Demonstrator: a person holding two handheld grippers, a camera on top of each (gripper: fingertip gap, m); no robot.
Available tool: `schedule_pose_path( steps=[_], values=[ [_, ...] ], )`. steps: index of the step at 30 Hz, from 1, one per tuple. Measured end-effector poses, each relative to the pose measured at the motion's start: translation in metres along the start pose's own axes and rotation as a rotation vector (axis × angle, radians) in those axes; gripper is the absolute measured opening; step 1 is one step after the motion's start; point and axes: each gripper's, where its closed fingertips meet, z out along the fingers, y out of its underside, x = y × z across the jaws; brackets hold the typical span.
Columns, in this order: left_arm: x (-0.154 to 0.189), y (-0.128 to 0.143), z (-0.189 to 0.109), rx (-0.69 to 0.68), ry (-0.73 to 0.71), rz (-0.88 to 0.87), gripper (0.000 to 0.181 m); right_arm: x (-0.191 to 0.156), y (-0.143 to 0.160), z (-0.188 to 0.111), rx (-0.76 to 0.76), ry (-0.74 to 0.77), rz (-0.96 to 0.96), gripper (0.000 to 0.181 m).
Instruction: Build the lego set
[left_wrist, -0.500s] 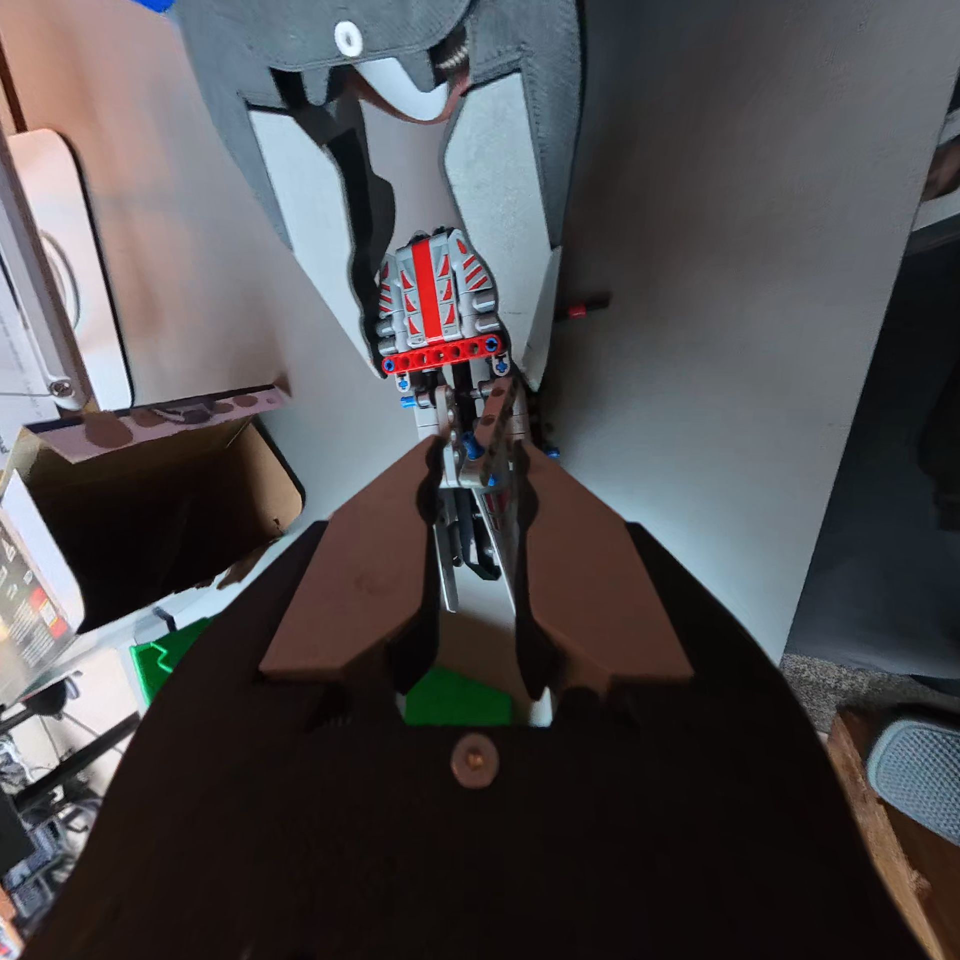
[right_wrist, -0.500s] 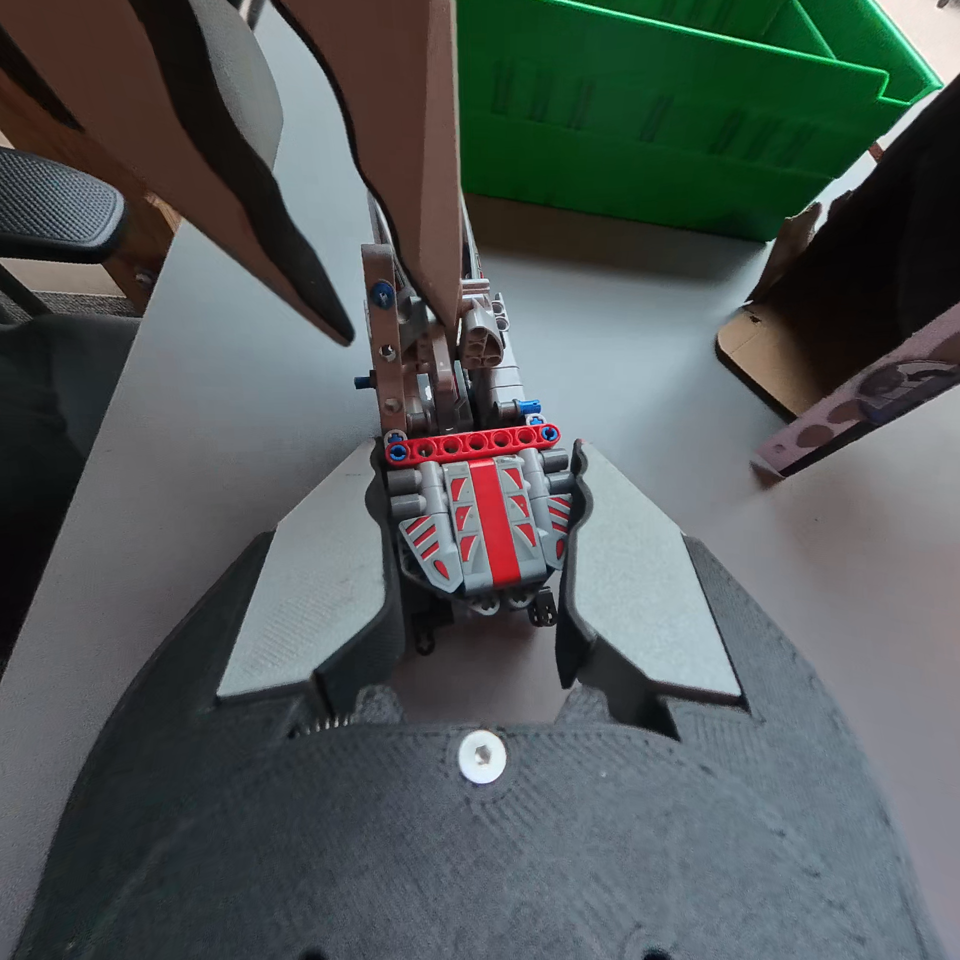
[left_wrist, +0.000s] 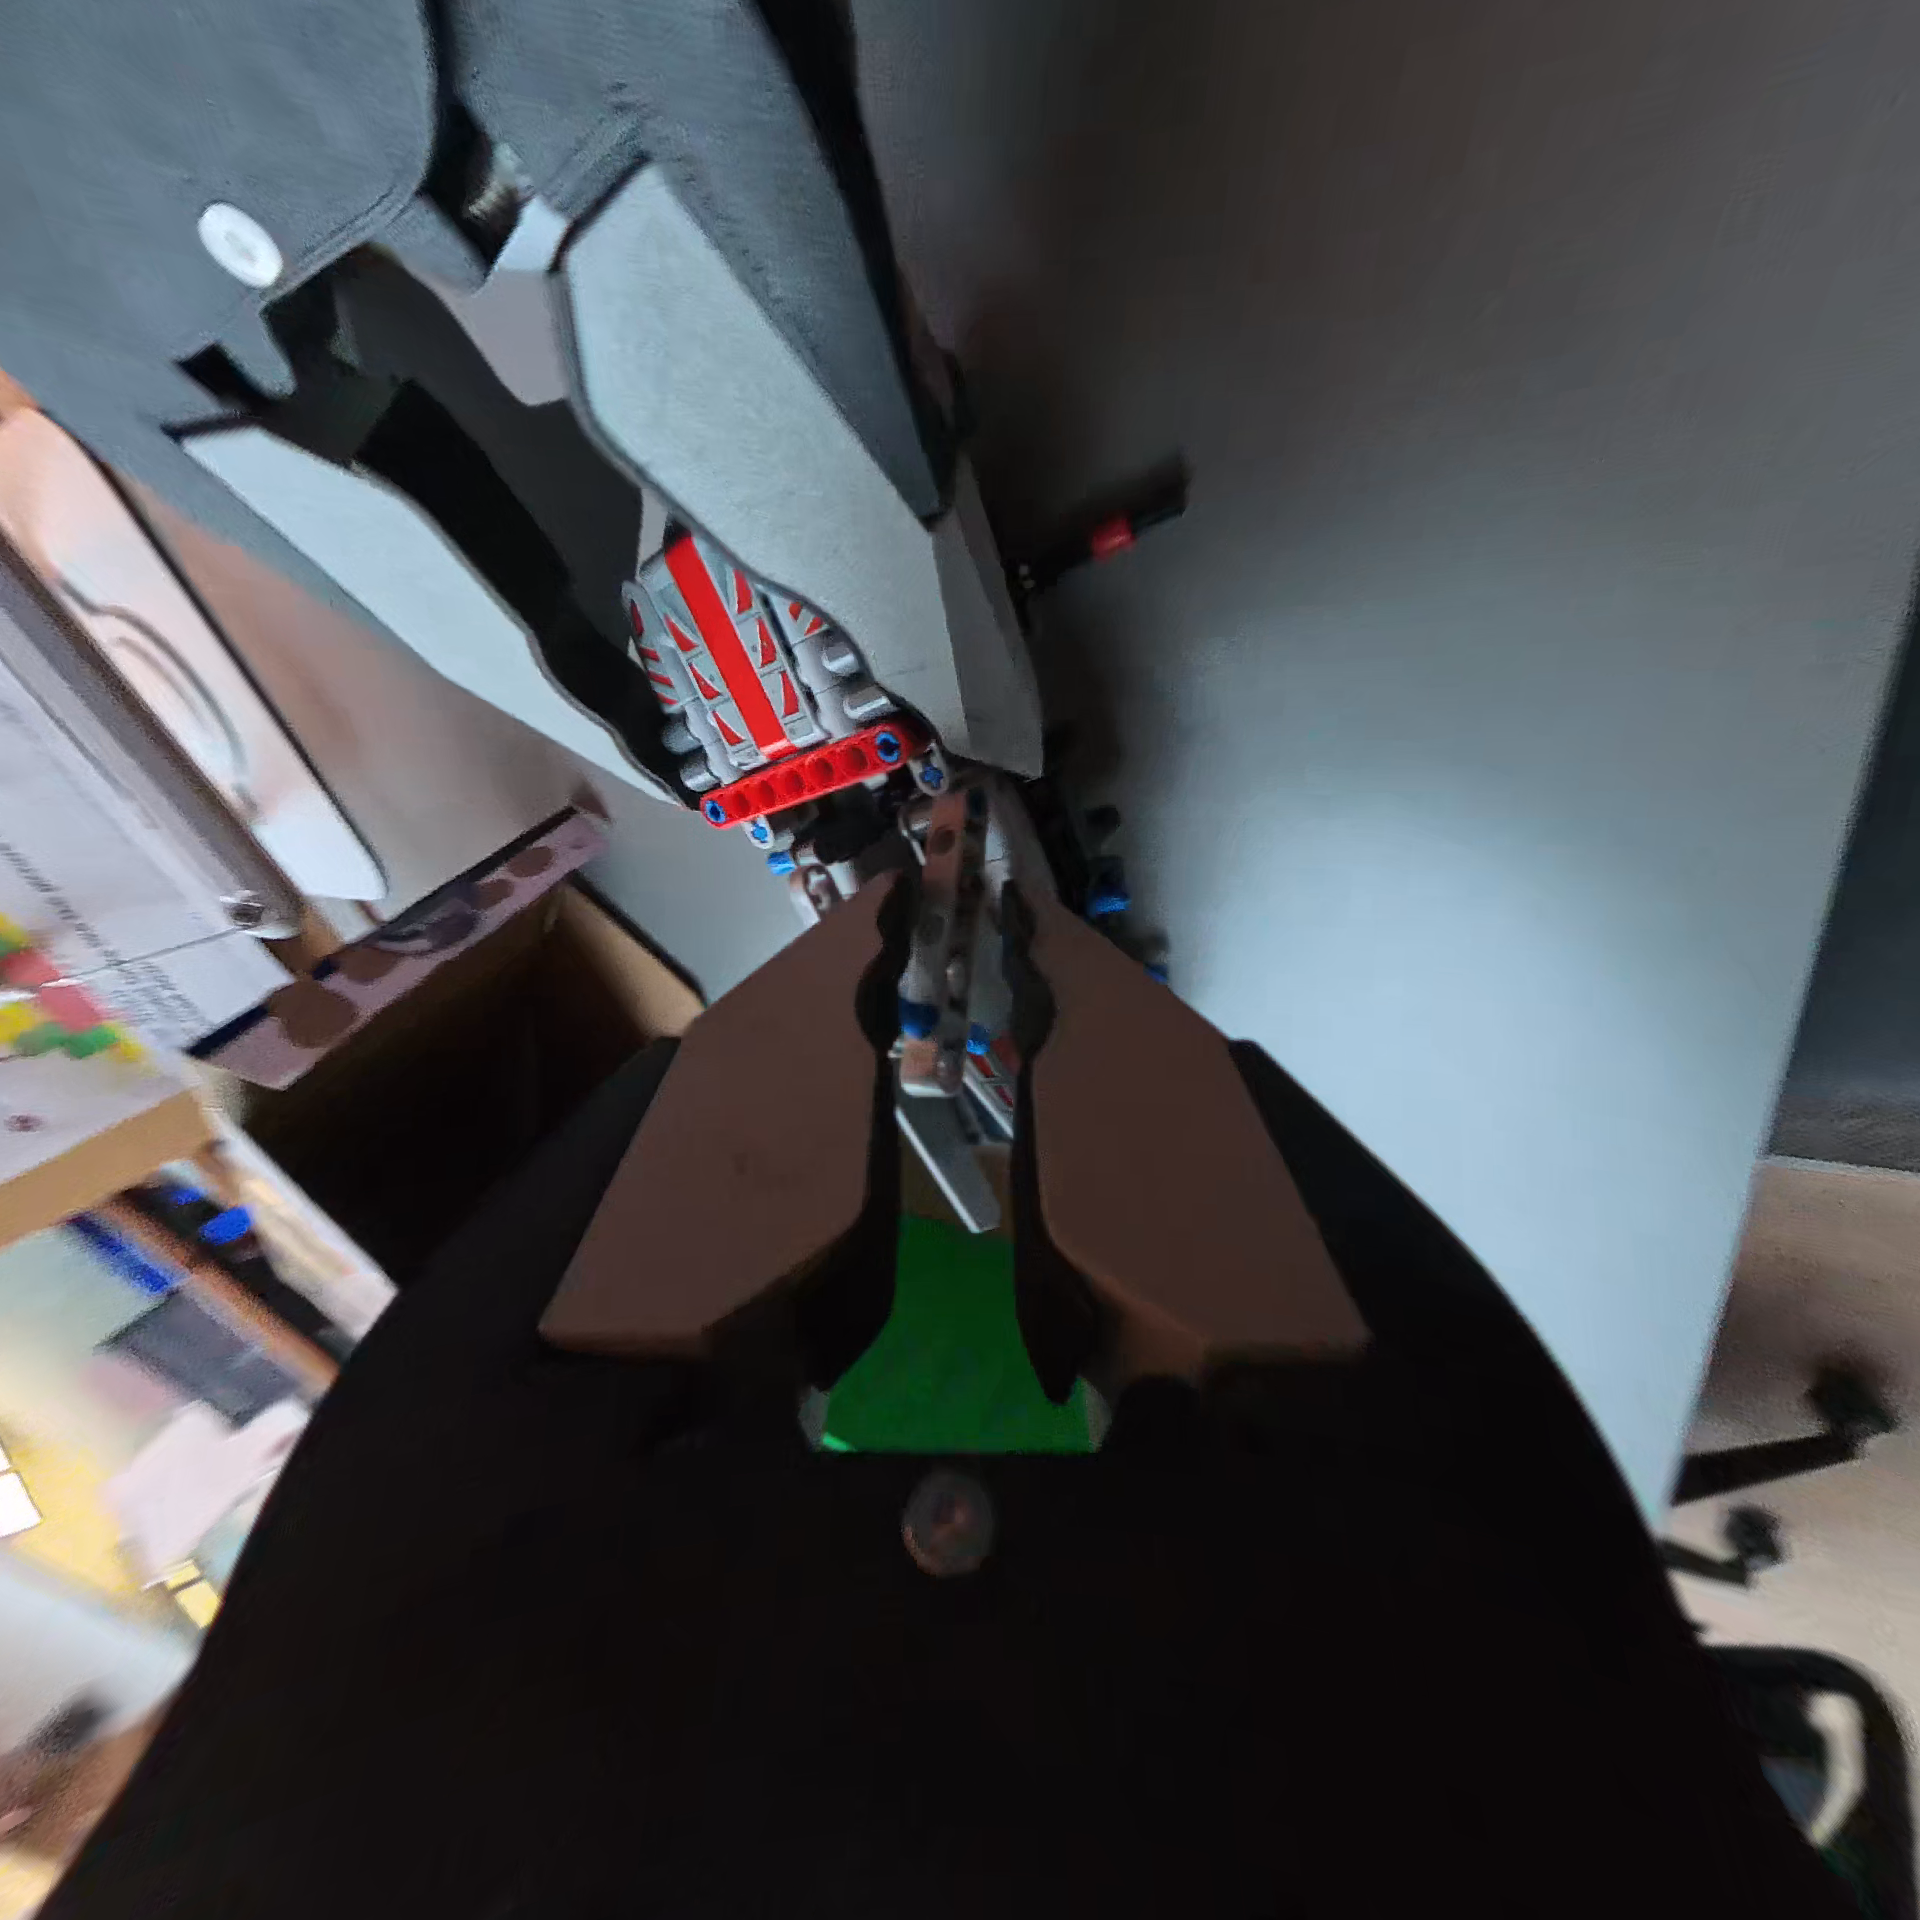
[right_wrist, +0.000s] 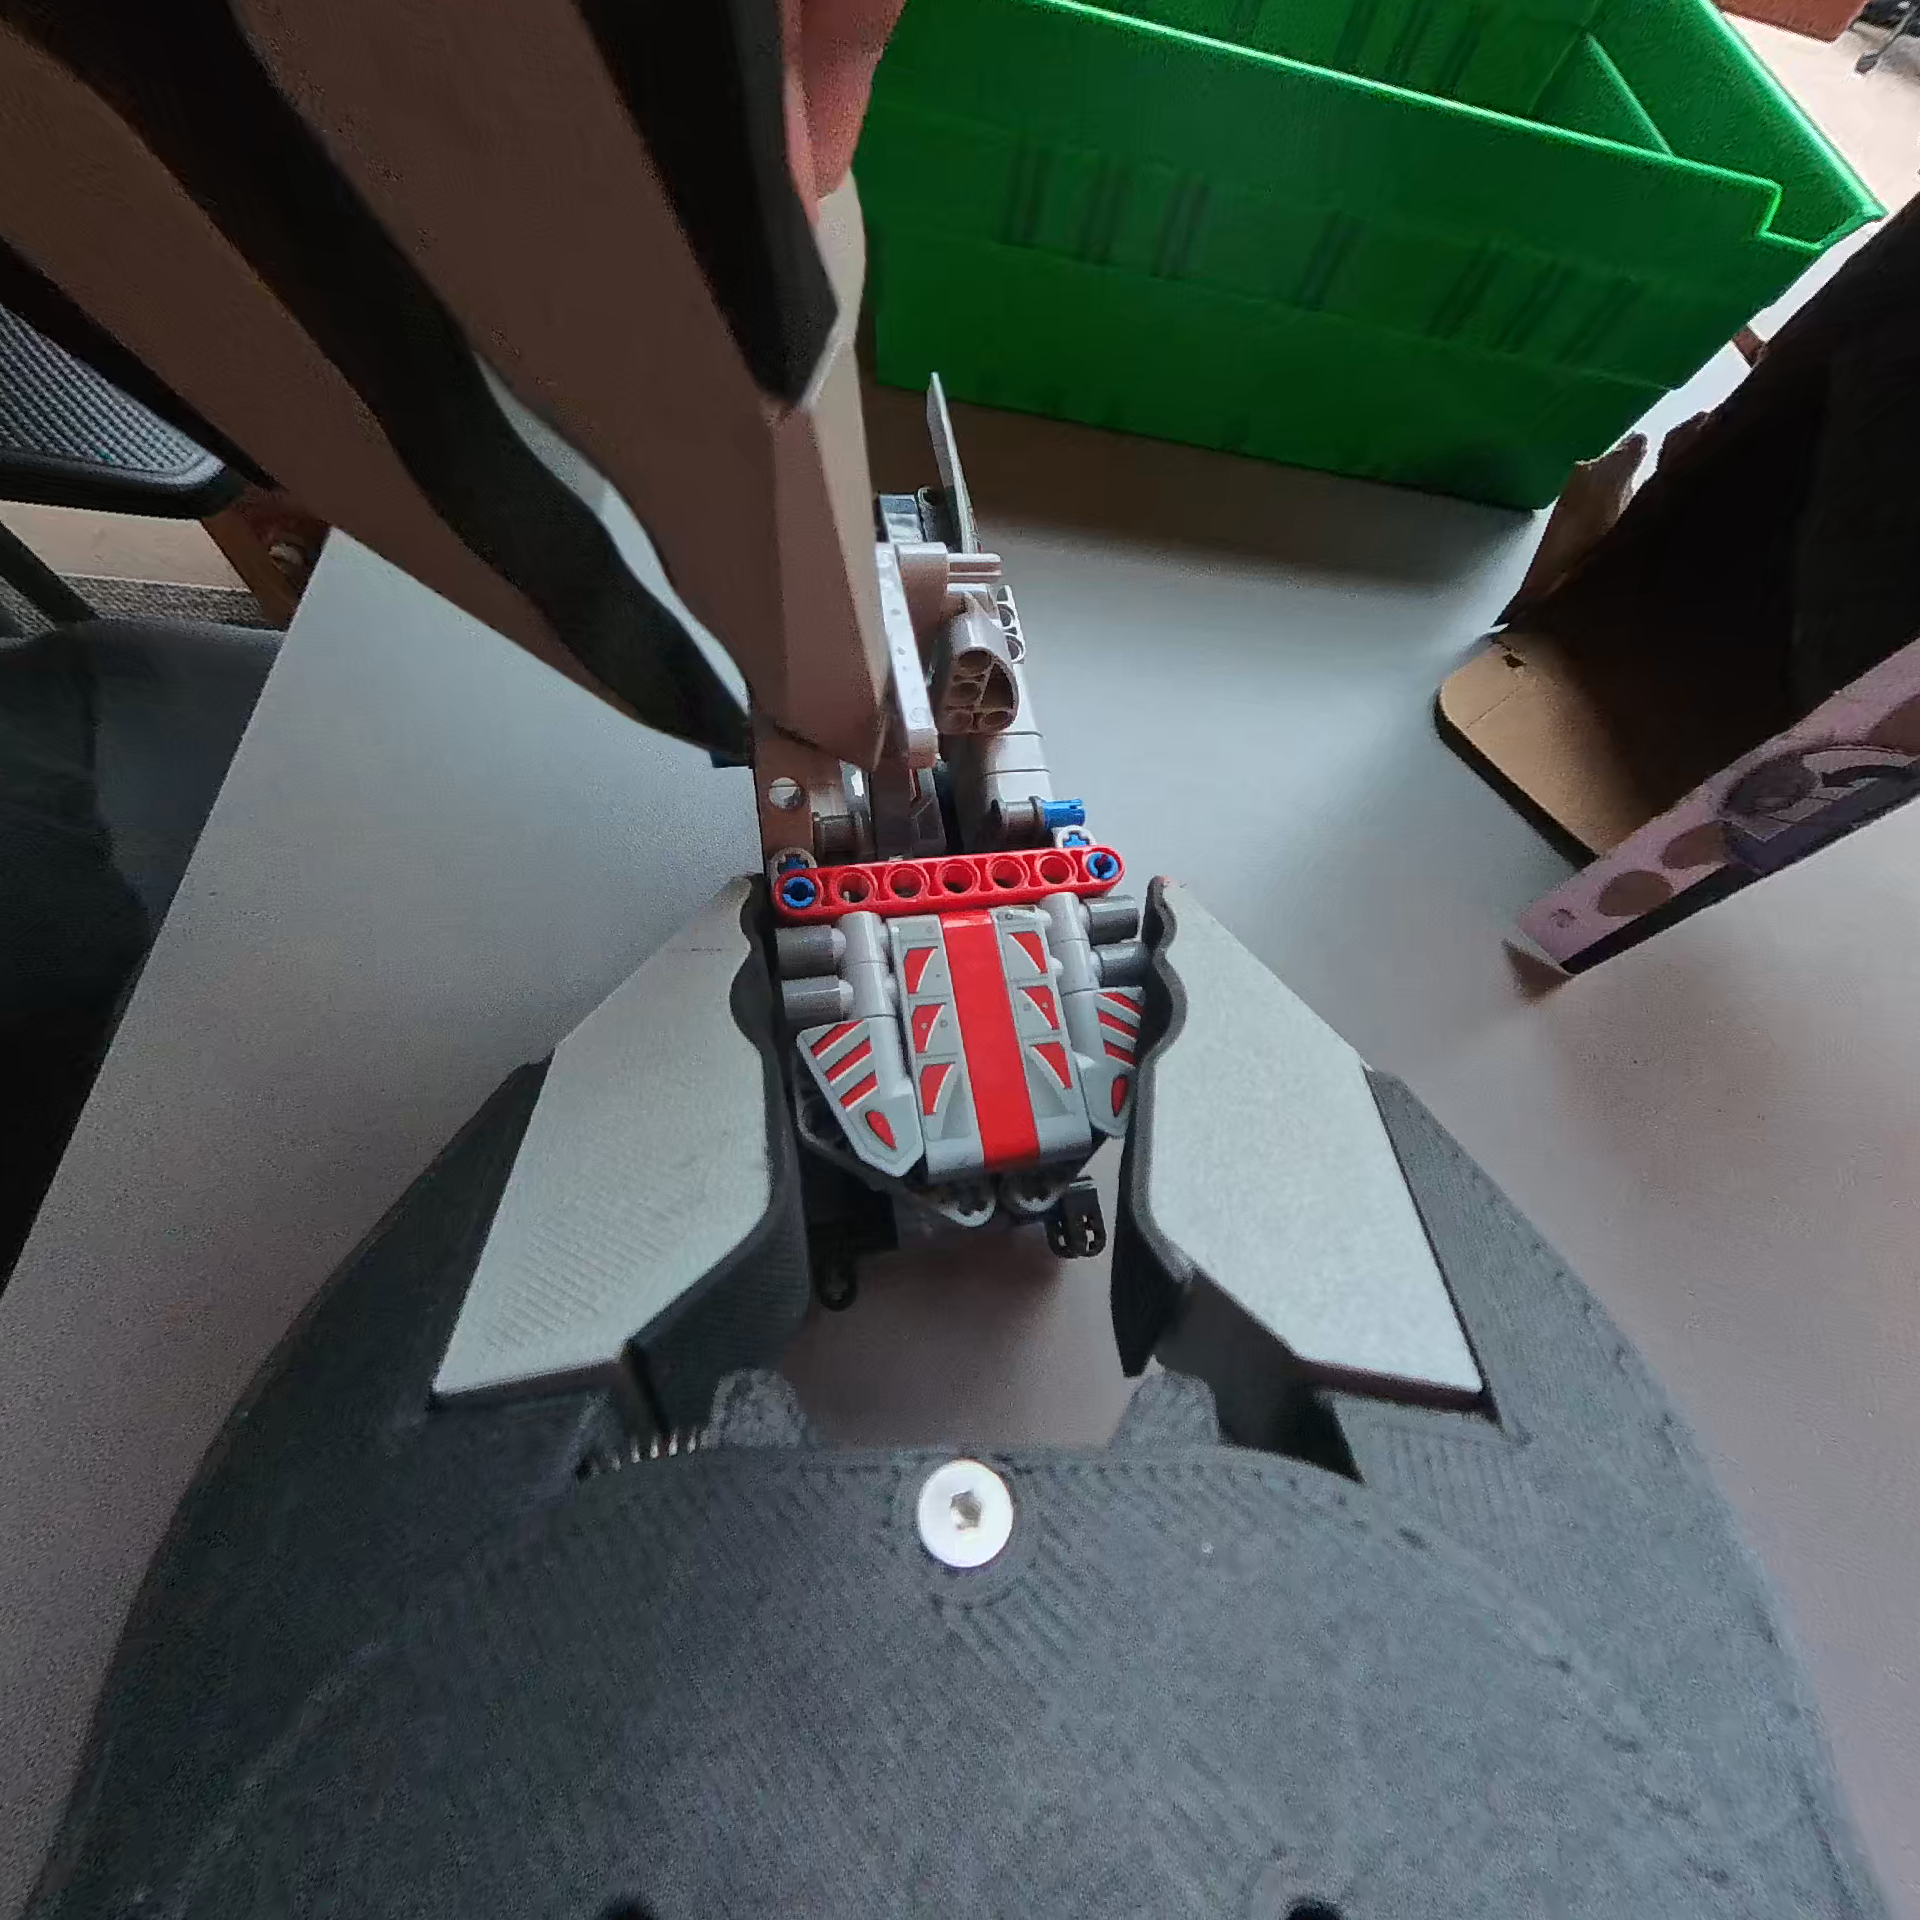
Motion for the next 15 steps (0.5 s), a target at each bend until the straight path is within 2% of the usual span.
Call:
schedule_pose_path(
  steps=[1,5,11,13,15],
  values=[
    [-0.002,0.000,0.002,-0.027,-0.032,0.046,0.010,0.000,0.000,0.000,-0.001,0.000,-0.001,0.068],
    [-0.009,0.001,0.004,-0.111,-0.207,0.254,0.009,0.001,0.000,0.000,0.004,0.001,0.009,0.067],
    [-0.018,-0.002,0.007,-0.223,-0.636,0.627,0.005,0.003,0.000,0.001,0.004,0.014,0.025,0.067],
    [-0.021,-0.001,0.008,-0.256,-0.709,0.644,0.005,0.006,0.001,0.002,-0.004,0.035,0.033,0.067],
    [-0.023,0.003,0.008,-0.265,-0.698,0.587,0.005,0.009,0.001,0.003,-0.020,0.038,0.059,0.067]
  ],
)
